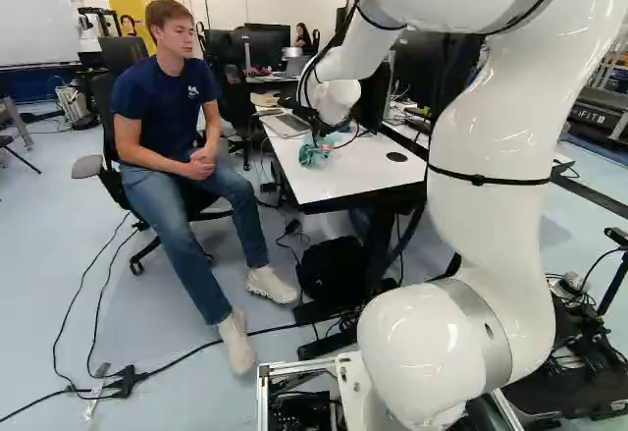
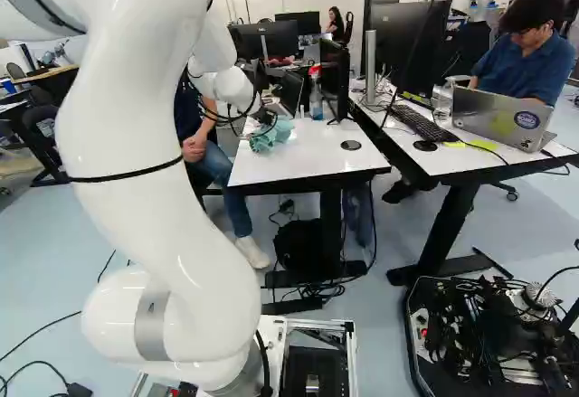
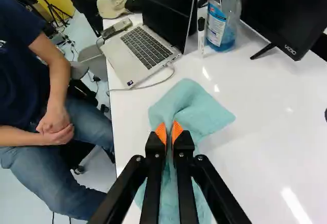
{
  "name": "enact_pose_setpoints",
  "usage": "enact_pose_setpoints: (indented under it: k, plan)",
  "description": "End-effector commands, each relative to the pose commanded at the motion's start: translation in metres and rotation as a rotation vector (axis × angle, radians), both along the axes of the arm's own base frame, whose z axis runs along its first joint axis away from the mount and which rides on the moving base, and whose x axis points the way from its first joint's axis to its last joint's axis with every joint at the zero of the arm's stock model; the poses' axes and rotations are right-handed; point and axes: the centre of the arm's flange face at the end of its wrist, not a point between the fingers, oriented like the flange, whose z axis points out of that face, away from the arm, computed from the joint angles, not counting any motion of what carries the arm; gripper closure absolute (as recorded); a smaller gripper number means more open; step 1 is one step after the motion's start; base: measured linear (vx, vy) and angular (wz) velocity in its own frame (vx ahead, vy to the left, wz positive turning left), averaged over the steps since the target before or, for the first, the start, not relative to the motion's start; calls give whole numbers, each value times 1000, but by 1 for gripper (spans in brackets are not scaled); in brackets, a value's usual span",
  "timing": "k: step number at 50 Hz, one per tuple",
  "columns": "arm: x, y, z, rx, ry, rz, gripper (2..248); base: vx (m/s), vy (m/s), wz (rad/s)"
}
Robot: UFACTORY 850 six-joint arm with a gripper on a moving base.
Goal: Clean the table with the green towel
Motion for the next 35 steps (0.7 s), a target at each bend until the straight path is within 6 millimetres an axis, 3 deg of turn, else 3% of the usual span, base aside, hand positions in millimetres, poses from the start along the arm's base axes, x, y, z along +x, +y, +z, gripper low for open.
enact_pose_setpoints:
  k: [23,33,35]
  plan:
    - [28,35,-2,2,-16,53,217,0,0,0]
    - [32,40,-3,2,-18,60,217,0,0,0]
    - [32,41,-3,2,-18,61,206,0,0,0]
